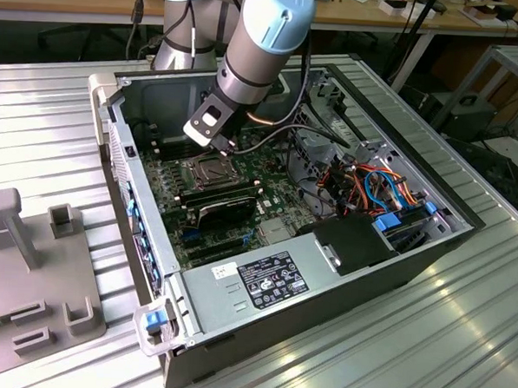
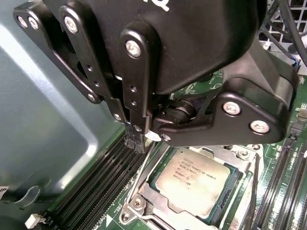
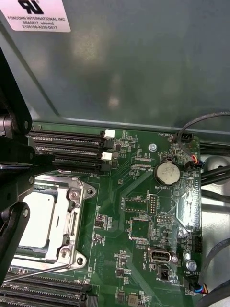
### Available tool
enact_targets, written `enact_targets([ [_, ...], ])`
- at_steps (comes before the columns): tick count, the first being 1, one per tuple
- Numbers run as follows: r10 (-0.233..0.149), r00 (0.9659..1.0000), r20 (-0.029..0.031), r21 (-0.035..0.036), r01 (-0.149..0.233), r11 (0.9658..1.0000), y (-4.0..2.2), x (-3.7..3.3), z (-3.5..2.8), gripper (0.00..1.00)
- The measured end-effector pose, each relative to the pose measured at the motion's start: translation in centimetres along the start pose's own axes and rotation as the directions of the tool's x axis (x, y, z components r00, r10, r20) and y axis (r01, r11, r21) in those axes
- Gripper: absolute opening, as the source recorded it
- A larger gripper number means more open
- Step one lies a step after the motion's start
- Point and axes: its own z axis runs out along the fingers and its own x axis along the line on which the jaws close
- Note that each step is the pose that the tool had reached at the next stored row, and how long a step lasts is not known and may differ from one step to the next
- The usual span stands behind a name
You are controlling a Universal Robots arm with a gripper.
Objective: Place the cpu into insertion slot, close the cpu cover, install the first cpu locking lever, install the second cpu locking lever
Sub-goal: 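Install the first cpu locking lever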
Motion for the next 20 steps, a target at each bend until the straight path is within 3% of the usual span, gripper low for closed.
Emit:
enact_targets([
  [11,0.004,1.0,0.0016,-0.0013,-0.004,1.0,0.33,-0.12,0.29,0.11],
  [20,0.013,0.9999,0.0062,-0.0036,-0.013,0.9999,0.34,-0.25,0.62,0.11],
])
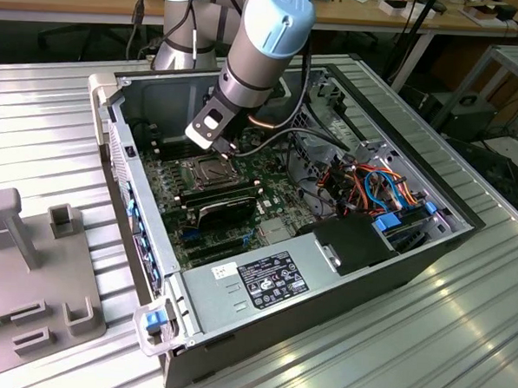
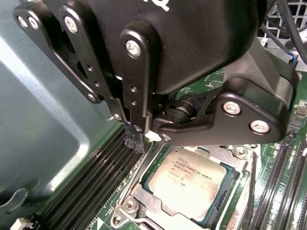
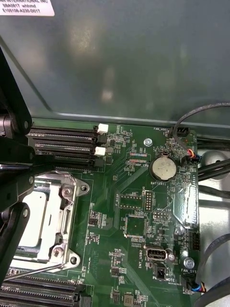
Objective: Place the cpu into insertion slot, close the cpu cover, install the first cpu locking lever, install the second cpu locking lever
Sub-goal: 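Install the first cpu locking lever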
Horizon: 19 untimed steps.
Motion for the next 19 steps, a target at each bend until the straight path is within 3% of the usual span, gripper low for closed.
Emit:
enact_targets([
  [8,0.003,1.0,0.0002,-0.0009,-0.003,1.0,0.01,-0.09,0.3,0.11],
  [19,0.005,1.0,0.0018,-0.0014,-0.005,1.0,0.01,-0.07,0.2,0.11],
])
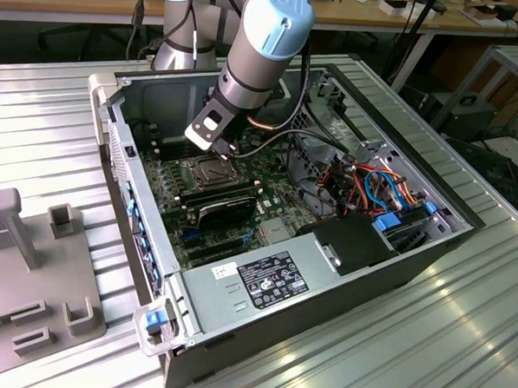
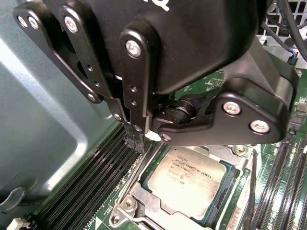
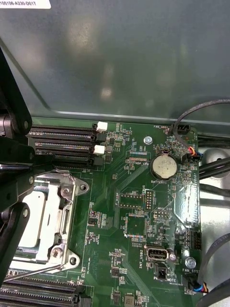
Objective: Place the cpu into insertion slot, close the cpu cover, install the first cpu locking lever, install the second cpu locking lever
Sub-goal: 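Install the first cpu locking lever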
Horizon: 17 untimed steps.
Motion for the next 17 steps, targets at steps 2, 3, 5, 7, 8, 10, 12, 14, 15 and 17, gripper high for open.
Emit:
enact_targets([
  [2,0.0,1.0,0.0003,0.0,0.0,1.0,0.0,0.03,-0.08,0.11],
  [3,0.0,1.0,0.0006,0.0002,0.0,1.0,0.0,0.05,-0.15,0.11],
  [5,0.0,1.0,0.0008,0.0001,0.0,1.0,0.0,0.08,-0.24,0.11],
  [7,0.0,1.0,0.0007,0.0,0.0,1.0,0.0,0.08,-0.25,0.11],
  [8,0.0,1.0,0.0008,0.0,0.0,1.0,-0.01,0.08,-0.26,0.11],
  [10,0.001,1.0,0.0011,0.0,-0.001,1.0,-0.02,0.03,-0.28,0.11],
  [12,0.001,1.0,0.0011,-0.0002,-0.001,1.0,-0.02,-0.02,-0.29,0.11],
  [14,0.002,1.0,0.0011,-0.0003,-0.002,1.0,-0.01,-0.04,-0.29,0.11],
  [15,0.002,1.0,0.0012,-0.0004,-0.002,1.0,-0.01,-0.04,-0.3,0.11],
  [17,0.003,1.0,0.0014,-0.0006,-0.003,1.0,-0.02,-0.06,-0.3,0.11],
])
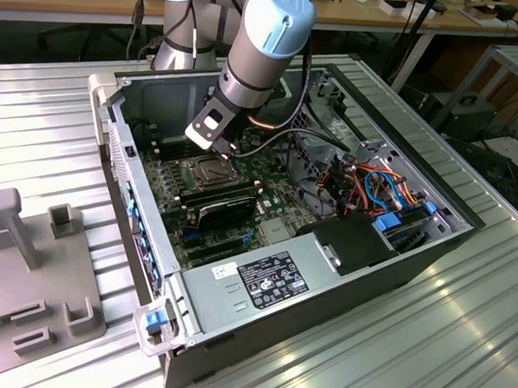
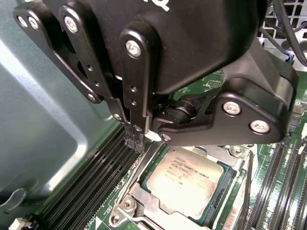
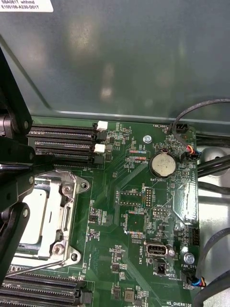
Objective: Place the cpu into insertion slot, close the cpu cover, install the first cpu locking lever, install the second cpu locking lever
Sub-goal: 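Install the first cpu locking lever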
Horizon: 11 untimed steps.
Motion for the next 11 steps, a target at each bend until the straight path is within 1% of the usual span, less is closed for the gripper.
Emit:
enact_targets([
  [5,0.002,1.0,0.001,-0.0003,-0.002,1.0,0.0,-0.04,0.03,0.11],
  [8,0.004,1.0,0.0035,-0.0007,-0.004,1.0,0.0,-0.06,0.12,0.11],
  [11,0.005,1.0,0.0044,-0.0011,-0.005,1.0,0.0,-0.09,0.21,0.11],
])
